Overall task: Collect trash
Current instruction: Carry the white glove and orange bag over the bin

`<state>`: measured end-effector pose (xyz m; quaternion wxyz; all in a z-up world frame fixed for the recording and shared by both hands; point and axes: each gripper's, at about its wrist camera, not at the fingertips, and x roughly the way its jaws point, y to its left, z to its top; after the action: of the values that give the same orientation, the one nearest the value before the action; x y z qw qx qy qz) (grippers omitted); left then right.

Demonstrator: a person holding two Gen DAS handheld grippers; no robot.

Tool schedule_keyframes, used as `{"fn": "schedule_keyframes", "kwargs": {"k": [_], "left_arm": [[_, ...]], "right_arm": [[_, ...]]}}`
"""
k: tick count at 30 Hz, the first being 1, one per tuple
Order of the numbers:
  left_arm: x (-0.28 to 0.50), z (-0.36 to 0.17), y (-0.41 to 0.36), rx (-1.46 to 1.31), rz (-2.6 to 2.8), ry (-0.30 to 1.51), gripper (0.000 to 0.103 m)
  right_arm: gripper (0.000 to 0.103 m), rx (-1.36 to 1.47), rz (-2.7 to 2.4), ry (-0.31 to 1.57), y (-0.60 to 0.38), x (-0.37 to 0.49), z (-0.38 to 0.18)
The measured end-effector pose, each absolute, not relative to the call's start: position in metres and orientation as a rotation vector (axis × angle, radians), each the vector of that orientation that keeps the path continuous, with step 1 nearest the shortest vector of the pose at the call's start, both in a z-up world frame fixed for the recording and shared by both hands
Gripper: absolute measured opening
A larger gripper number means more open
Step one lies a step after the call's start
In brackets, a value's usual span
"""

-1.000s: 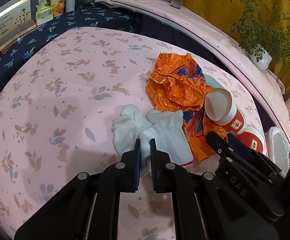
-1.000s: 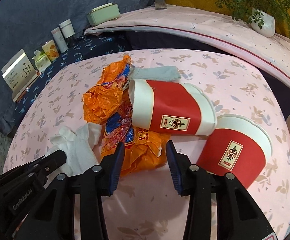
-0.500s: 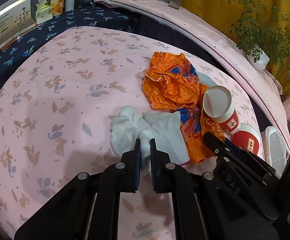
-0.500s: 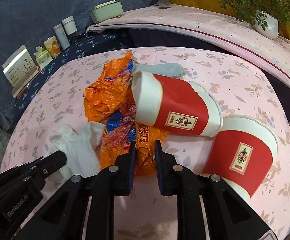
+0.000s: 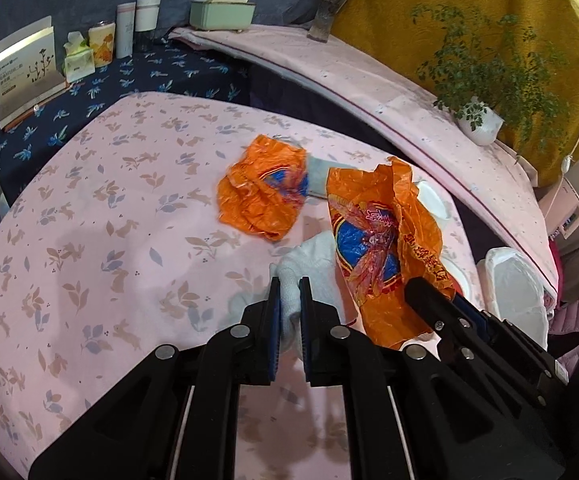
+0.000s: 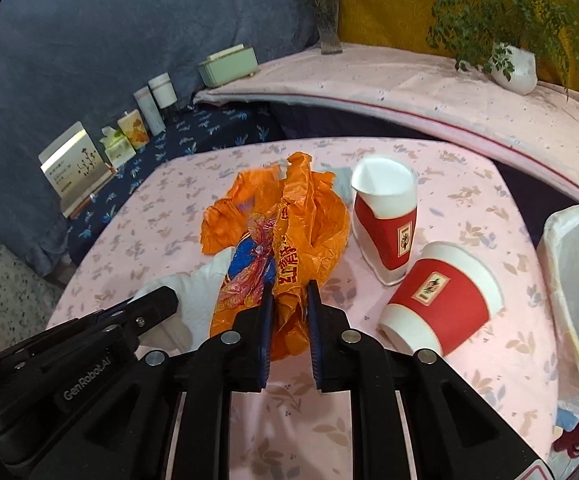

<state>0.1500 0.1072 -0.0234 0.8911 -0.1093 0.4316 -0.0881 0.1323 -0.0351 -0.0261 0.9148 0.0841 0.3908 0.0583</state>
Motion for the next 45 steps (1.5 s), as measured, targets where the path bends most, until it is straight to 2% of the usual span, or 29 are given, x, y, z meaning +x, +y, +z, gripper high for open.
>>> {"fn": "schedule_keyframes", "kwargs": {"k": [11, 20, 45], "left_arm": [[0.126, 0.014, 0.057, -0.177, -0.272, 0.833, 0.008], [0.119, 0.032, 0.000, -0.110, -0.351, 0.805, 0.008], [0.127, 0.022, -0.185, 0.017, -0.629, 0.843, 0.008]], "right_arm": [[0.015, 0.231, 0.050, 0.692, -0.089, 0.094, 0.016], [0.015, 0.277, -0.039, 0.647, -0.145, 0.073, 0.028], [0.015, 0.440, -0.356, 0.656, -0.313, 0.025, -0.014]]}}
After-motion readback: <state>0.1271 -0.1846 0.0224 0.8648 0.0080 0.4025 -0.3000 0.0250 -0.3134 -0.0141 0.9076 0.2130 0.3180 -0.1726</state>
